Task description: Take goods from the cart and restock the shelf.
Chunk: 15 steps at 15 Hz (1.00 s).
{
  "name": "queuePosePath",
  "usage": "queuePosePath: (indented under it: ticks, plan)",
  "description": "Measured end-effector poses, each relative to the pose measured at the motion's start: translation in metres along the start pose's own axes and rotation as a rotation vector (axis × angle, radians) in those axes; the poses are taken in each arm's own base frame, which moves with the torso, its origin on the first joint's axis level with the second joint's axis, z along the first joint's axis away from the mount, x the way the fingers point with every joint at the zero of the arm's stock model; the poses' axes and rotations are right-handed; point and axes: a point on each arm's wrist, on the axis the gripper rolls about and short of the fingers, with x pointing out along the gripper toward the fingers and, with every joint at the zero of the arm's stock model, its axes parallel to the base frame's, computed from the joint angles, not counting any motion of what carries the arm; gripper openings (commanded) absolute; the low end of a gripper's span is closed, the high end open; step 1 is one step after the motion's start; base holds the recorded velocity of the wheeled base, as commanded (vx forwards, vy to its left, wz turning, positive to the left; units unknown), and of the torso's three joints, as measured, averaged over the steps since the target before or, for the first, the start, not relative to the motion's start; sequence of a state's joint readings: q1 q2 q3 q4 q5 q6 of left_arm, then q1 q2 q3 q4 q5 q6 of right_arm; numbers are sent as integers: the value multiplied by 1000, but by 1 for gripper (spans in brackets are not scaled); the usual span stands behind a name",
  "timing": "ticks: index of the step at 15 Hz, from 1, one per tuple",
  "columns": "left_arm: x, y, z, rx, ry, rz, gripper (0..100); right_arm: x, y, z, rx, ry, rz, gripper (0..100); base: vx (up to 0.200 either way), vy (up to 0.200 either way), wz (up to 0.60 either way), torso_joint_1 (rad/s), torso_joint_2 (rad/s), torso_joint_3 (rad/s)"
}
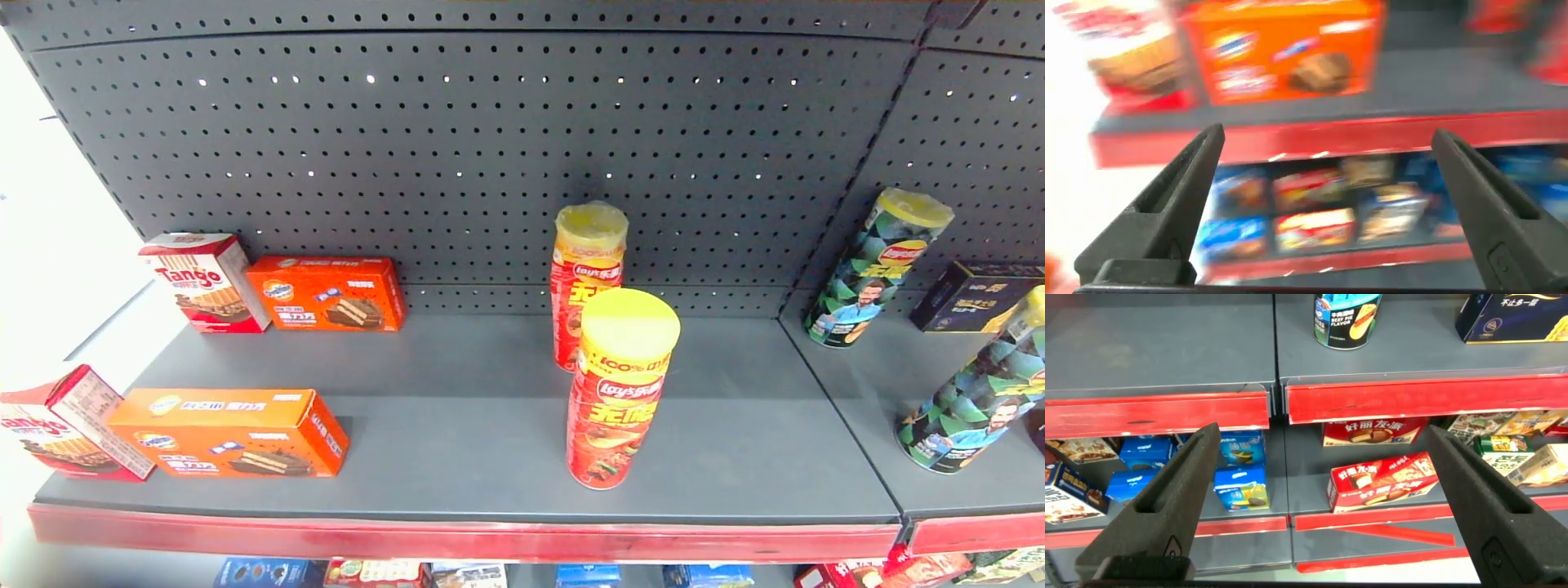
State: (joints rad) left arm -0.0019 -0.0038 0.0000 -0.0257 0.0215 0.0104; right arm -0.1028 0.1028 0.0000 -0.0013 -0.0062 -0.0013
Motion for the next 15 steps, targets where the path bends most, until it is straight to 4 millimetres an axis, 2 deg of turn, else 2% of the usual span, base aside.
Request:
queuePosePath:
  ticks: [1,9,10,12,15]
  plan:
    - [0,2,-1,8,15,83,100,0,0,0,0,0,0,100,0,0,0,0,0,0]
    - [0,1,-3,45,26,35,100,0,0,0,-6,-1,26,100,0,0,0,0,0,0]
    - [0,1,-3,45,26,32,100,-1,0,5,-7,-11,44,100,0,0,0,0,0,0]
    - [0,1,-3,44,27,25,100,-5,0,29,-17,-29,108,100,0,0,0,0,0,0]
    - [0,0,-3,43,27,13,100,0,3,78,-70,3,390,100,0,0,0,0,0,0]
